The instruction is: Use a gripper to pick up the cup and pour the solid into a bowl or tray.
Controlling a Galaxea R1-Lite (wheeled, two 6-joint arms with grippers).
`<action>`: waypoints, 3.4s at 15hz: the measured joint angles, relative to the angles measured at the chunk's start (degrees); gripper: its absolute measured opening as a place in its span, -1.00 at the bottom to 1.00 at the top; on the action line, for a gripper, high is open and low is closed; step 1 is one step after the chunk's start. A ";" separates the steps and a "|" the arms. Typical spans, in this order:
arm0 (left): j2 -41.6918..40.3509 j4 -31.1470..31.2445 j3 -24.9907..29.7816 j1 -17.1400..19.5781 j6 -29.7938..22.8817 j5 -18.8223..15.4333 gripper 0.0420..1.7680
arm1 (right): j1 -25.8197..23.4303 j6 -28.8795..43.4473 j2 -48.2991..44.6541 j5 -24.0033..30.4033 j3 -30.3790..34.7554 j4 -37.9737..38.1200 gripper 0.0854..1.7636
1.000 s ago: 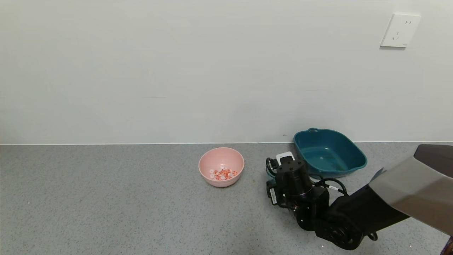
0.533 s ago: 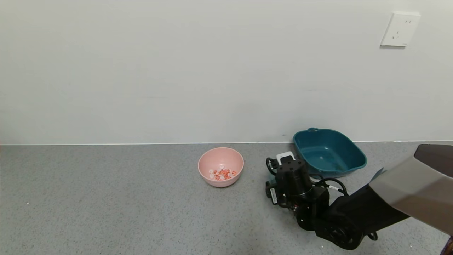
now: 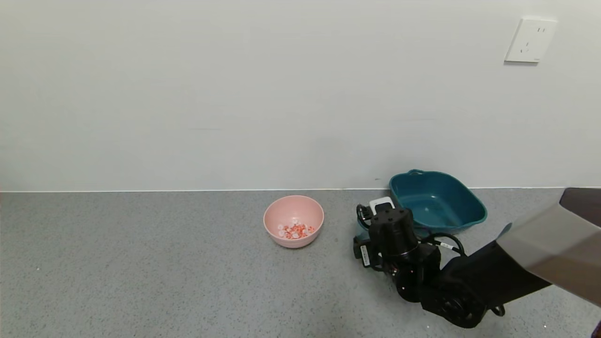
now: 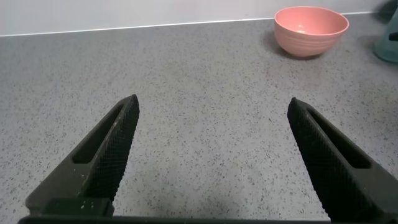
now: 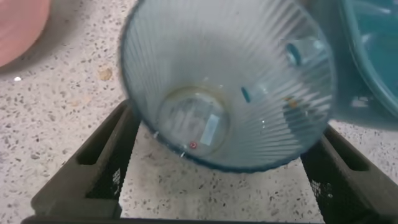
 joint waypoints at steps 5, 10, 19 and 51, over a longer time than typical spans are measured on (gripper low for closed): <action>0.00 -0.02 -0.02 0.00 -0.02 -0.02 0.94 | -0.06 0.00 -0.48 0.05 0.01 0.09 0.92; 0.00 -0.02 -0.05 -0.02 -0.02 -0.02 0.94 | 0.07 0.01 -0.69 0.05 0.11 0.16 0.92; 0.00 0.00 0.00 -0.02 0.00 -0.02 0.94 | 0.16 -0.02 -1.79 0.10 0.55 0.44 0.92; 0.00 0.00 -0.05 -0.02 0.00 -0.02 0.94 | 1.45 -8.58 -28.64 -0.48 12.04 3.46 0.92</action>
